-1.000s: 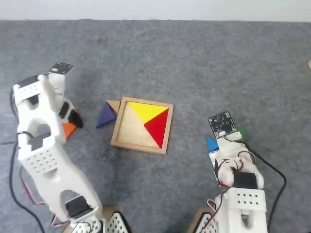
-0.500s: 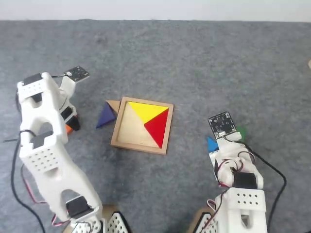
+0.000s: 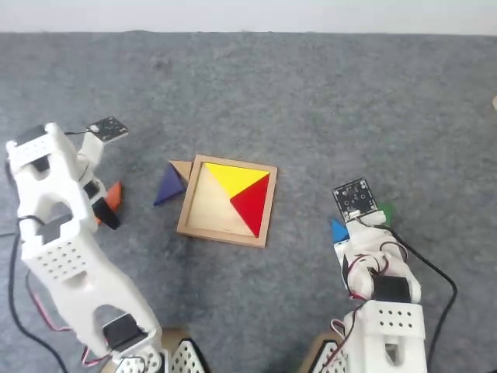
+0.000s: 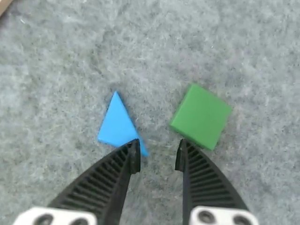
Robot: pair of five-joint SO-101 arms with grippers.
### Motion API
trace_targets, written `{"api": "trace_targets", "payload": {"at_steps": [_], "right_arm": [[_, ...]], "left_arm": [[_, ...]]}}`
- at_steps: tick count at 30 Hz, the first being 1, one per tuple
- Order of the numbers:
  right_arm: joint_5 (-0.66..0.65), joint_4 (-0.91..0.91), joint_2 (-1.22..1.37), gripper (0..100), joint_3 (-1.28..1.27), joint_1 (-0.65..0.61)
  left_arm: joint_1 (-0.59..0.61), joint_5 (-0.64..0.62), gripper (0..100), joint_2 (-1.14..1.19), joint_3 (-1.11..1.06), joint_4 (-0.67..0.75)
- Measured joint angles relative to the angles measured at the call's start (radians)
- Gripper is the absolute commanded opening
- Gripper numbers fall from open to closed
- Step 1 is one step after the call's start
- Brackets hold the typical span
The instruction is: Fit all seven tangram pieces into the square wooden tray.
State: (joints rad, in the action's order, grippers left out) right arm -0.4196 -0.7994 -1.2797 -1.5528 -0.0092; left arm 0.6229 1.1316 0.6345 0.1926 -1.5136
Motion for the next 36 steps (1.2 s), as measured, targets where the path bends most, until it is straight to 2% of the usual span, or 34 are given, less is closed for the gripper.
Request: {"api": "trace_targets", "payload": {"at_steps": [5,16,23,27,30,32,34,36], "right_arm": [[0.000,0.000,0.000,14.4,0.000,0.000],[0.000,0.000,0.000,14.4,0.000,0.000],[0.000,0.002,0.000,14.4,0.000,0.000],[0.000,0.002,0.000,14.4,0.000,0.000],[0.000,0.002,0.000,14.4,0.000,0.000],[0.000,0.002,0.000,14.4,0.000,0.000],[0.000,0.002,0.000,14.4,0.000,0.000],[0.000,0.002,0.000,14.4,0.000,0.000]], "left_arm": [[-0.005,0.000,9,0.034,0.002,0.012],[-0.006,-0.044,9,0.025,0.000,0.021],[-0.037,-0.135,9,-0.058,0.000,0.018],[-0.092,-0.187,9,-0.141,0.000,-0.063],[-0.144,-0.224,11,-0.193,0.000,-0.106],[-0.163,-0.242,18,-0.206,0.000,-0.104],[-0.158,-0.276,24,-0.209,-0.005,-0.063],[-0.138,-0.290,24,-0.210,-0.026,0.002]]}}
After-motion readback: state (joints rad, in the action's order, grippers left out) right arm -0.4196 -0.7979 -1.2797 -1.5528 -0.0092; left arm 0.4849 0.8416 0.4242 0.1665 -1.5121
